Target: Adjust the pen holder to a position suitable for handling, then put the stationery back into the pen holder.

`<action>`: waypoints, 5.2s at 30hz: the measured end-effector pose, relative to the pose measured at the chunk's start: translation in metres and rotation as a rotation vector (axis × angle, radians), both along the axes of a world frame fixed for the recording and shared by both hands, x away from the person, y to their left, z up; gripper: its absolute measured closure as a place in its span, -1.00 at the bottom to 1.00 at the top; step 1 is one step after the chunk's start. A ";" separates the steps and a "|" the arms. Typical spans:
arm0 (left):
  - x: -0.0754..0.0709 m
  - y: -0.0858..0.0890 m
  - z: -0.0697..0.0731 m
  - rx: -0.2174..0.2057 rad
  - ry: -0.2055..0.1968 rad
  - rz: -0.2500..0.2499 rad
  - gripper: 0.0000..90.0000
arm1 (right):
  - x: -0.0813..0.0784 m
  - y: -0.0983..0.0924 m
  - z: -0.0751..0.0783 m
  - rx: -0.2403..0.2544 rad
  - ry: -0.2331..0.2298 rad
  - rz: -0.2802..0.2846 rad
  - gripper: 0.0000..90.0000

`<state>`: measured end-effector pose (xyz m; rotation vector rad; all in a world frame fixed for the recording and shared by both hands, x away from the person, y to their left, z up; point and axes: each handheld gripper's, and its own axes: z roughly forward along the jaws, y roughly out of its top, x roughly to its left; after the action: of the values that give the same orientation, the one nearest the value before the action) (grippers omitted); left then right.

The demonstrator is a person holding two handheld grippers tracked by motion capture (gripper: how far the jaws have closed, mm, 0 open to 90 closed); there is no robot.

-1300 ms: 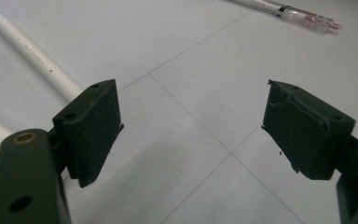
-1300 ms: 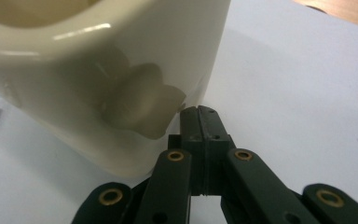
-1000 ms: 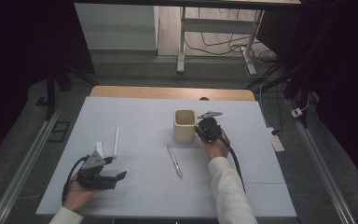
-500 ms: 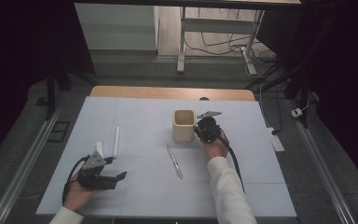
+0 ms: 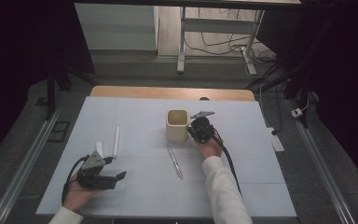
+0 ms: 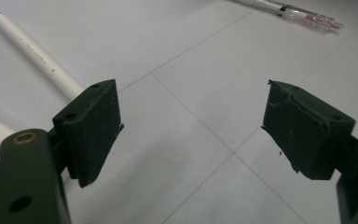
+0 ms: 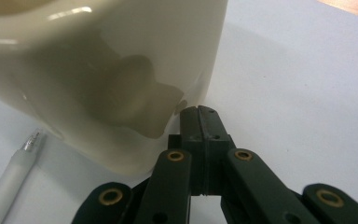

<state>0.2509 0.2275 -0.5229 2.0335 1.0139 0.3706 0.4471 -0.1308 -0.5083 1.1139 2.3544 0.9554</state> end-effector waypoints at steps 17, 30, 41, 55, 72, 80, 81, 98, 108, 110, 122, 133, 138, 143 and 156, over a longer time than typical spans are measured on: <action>-0.001 0.002 0.000 0.006 -0.001 0.008 -0.58 | -0.010 -0.009 0.002 0.011 -0.017 0.047 0.98; -0.001 0.002 0.000 0.010 -0.007 0.013 -0.58 | -0.027 -0.024 0.015 0.063 -0.018 0.059 0.53; 0.000 -0.001 -0.001 0.023 -0.013 0.004 -0.58 | -0.041 -0.035 0.019 0.104 -0.008 0.092 0.22; -0.002 -0.001 -0.003 0.041 -0.021 0.011 -0.58 | -0.061 -0.038 0.034 0.145 -0.025 0.155 0.16; -0.009 -0.001 -0.001 0.037 -0.023 0.036 -0.58 | -0.084 -0.015 0.043 0.126 -0.040 0.243 0.11; -0.009 0.002 -0.002 0.037 -0.023 0.037 -0.58 | -0.086 -0.002 0.039 0.115 -0.025 0.261 0.09; -0.009 0.002 -0.002 0.038 -0.023 0.037 -0.58 | -0.086 -0.001 0.039 0.108 -0.026 0.261 0.09; -0.008 0.000 -0.002 0.040 -0.020 0.033 -0.59 | -0.092 0.018 0.034 0.089 0.007 0.303 0.03; -0.009 0.000 -0.002 0.043 -0.023 0.029 -0.58 | -0.094 0.031 0.029 0.070 0.027 0.316 0.02; -0.009 0.000 -0.002 0.042 -0.024 0.028 -0.58 | -0.094 0.035 0.028 0.065 0.030 0.322 0.02; -0.009 0.000 -0.002 0.043 -0.022 0.026 -0.58 | -0.086 0.052 0.016 -0.018 0.055 0.313 0.01; -0.008 0.000 -0.003 0.044 -0.015 0.022 -0.58 | -0.073 0.053 0.004 -0.058 0.095 0.270 0.02; -0.008 0.000 -0.004 0.044 -0.013 0.023 -0.58 | -0.068 0.056 -0.003 -0.078 0.111 0.253 0.07; -0.007 0.001 -0.004 0.044 -0.007 0.023 -0.58 | -0.065 0.060 -0.009 -0.113 0.116 0.242 0.17; -0.007 0.001 -0.005 0.047 -0.006 0.018 -0.58 | -0.060 0.064 -0.012 -0.110 0.119 0.209 0.40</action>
<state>0.2437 0.2281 -0.5275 2.0653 1.0287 0.4137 0.3868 -0.0665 -0.5200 0.9205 2.6259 0.8357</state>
